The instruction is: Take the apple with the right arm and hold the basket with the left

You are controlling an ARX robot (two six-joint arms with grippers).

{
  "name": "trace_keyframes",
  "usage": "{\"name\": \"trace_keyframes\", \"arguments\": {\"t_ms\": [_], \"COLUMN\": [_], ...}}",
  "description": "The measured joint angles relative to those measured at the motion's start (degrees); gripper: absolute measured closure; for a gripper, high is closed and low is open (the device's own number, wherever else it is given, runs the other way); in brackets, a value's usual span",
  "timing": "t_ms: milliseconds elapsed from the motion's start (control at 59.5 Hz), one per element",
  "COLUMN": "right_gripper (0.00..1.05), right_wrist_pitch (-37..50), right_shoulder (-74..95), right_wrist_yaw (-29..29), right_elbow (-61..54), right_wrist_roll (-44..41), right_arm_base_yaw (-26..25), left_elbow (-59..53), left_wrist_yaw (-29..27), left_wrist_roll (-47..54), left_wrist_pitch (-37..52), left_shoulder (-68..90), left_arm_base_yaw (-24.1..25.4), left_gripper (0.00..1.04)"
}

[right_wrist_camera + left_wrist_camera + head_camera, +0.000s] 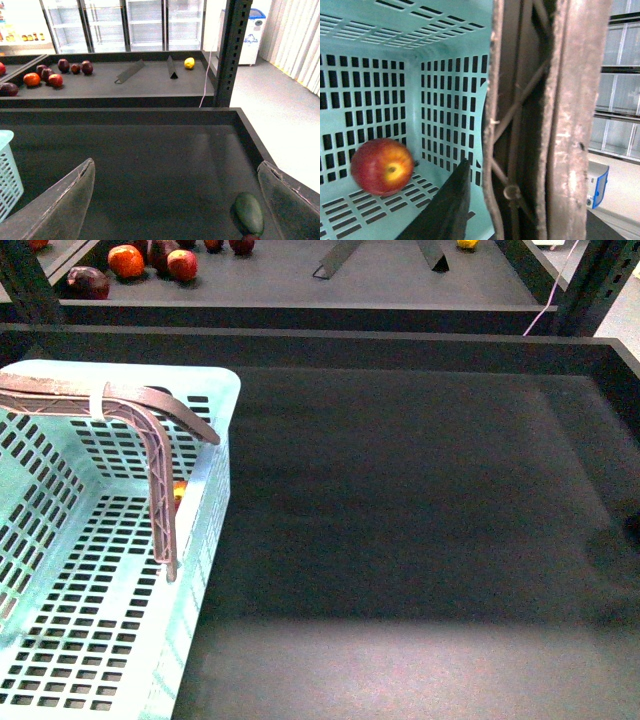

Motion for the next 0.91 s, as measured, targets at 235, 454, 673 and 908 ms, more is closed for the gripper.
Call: {"name": "trace_keyframes", "arguments": {"t_ms": [235,454,673,908], "right_gripper": [0.09,0.09,0.09,0.09], "right_wrist_pitch": [0.0,0.0,0.0,0.0], "right_shoulder": [0.0,0.0,0.02,0.0], "right_wrist_yaw": [-0.02,-0.02,-0.09,0.0], "right_elbow": [0.0,0.0,0.0,0.0], "right_wrist_roll": [0.0,-0.02,0.0,0.0], "right_arm_base_yaw": [0.0,0.0,-0.02,-0.02], "left_elbow": [0.63,1.92,-0.35,-20.85], "left_wrist_yaw": [-1.7,-6.93,-5.16,4.57], "left_wrist_roll": [-0.44,-0.55,14.84,79.38], "left_wrist_pitch": [-12.92,-30.1,-25.64,16.76], "left_shoulder": [-8.61,-20.48,-29.79,-39.63], "left_arm_base_yaw": [-0.83,-3.98,-12.04,-6.67], "left_gripper": [0.12,0.07,0.17,0.62]}}
